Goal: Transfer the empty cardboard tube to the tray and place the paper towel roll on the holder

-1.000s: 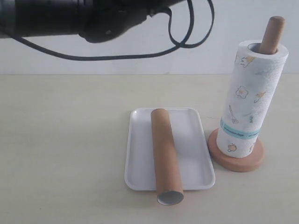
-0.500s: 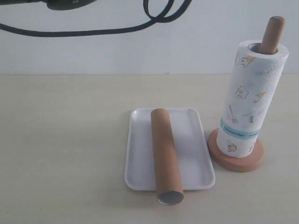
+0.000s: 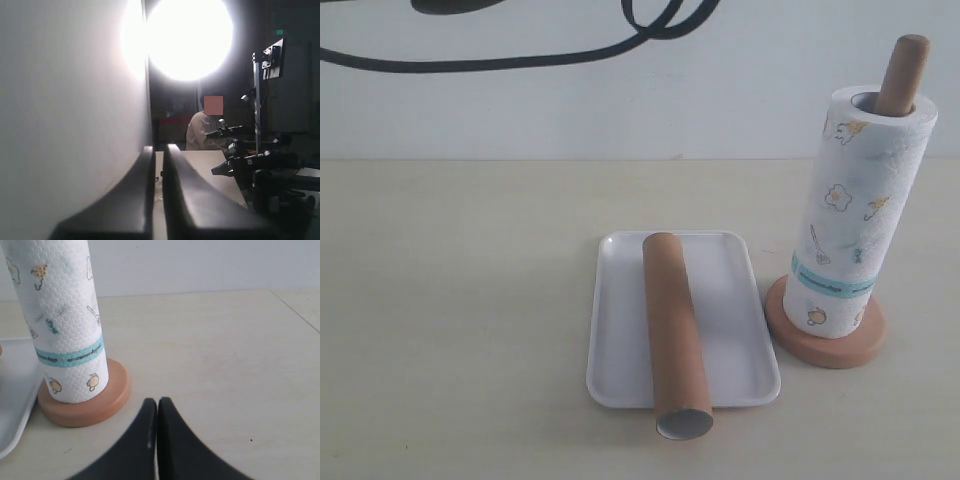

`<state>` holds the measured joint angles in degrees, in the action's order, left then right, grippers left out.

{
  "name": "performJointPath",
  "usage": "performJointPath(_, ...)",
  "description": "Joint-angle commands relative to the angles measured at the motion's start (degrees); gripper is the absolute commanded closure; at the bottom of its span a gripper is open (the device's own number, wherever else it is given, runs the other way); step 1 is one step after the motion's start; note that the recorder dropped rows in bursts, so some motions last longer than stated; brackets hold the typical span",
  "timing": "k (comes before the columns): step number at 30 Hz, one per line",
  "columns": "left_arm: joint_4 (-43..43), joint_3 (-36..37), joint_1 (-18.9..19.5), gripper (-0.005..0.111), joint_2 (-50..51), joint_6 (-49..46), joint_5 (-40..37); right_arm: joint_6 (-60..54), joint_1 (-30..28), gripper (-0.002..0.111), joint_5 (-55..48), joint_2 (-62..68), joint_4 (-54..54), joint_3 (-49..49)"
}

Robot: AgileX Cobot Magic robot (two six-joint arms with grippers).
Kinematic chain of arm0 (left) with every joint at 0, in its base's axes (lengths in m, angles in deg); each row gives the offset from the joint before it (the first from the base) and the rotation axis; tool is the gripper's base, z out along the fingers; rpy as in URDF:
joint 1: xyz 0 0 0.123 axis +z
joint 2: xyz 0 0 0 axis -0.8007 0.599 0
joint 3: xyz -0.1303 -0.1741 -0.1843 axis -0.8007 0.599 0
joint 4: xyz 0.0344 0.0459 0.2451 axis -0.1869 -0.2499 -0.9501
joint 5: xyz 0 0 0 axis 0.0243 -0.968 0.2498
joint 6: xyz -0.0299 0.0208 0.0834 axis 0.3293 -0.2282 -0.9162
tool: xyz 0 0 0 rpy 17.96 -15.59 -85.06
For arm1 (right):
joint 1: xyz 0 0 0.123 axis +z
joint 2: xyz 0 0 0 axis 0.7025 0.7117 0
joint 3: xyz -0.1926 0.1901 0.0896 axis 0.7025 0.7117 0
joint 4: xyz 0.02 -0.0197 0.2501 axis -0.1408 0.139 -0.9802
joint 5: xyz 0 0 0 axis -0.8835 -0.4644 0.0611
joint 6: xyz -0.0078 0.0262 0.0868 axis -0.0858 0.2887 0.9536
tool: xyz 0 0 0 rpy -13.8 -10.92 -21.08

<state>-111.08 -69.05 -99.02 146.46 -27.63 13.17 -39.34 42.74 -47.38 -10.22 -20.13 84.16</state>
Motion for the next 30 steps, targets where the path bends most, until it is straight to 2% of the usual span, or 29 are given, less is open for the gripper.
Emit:
performJointPath(1,-0.14,-0.20,-0.08,0.102,-0.56,0.49,0.57,0.00,-0.27,0.108,0.14,-0.31,-0.05,-0.04)
performJointPath(17,-0.14,-0.20,-0.08,0.102,-0.56,0.12,0.34,0.00,-0.27,0.108,0.14,-0.31,-0.05,-0.04)
performJointPath(22,-0.14,-0.20,1.07,0.102,-0.71,0.05,0.99,0.00,-0.27,0.108,0.14,-0.31,-0.05,-0.04)
performJointPath(25,-0.65,-0.09,2.84,0.102,-1.12,0.31,5.67,0.00,-0.27,0.108,0.14,-0.31,-0.05,-0.04)
performJointPath(30,-8.58,1.51,8.80,0.102,-4.43,1.01,25.41,0.00,-0.27,0.108,0.14,-0.31,-0.05,-0.04)
